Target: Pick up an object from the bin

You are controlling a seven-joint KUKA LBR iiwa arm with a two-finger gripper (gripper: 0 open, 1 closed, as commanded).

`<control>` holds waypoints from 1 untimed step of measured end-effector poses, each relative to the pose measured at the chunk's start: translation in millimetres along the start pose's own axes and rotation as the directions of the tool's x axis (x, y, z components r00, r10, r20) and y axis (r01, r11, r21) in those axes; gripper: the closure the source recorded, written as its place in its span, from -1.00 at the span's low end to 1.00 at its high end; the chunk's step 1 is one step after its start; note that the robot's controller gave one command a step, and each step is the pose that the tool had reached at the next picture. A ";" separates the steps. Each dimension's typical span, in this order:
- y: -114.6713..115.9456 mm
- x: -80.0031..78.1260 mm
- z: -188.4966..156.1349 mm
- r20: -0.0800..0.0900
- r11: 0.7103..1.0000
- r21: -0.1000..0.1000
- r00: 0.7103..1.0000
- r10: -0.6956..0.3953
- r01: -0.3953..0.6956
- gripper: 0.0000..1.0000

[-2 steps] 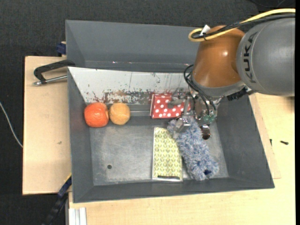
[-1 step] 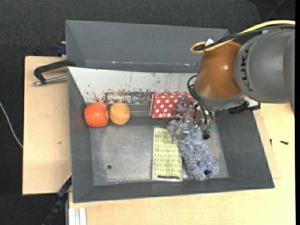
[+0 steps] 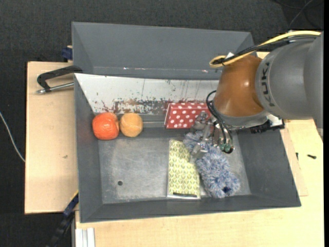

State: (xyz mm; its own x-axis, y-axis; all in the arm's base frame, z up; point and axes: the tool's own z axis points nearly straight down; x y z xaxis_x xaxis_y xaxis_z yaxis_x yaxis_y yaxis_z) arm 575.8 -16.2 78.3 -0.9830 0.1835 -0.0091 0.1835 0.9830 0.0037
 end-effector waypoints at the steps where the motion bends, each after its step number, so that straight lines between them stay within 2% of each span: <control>1: -7.5 -0.8 -33.1 -0.004 0.997 0.002 0.997 0.072 -0.072 -1.00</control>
Offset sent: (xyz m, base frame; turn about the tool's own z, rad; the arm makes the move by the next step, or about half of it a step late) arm 0.0000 0.0000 0.0000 0.0000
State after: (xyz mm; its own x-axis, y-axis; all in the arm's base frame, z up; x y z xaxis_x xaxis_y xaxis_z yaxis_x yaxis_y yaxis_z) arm 574.9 -23.8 111.3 -0.9673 0.2537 -0.0048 0.2537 0.9673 0.0024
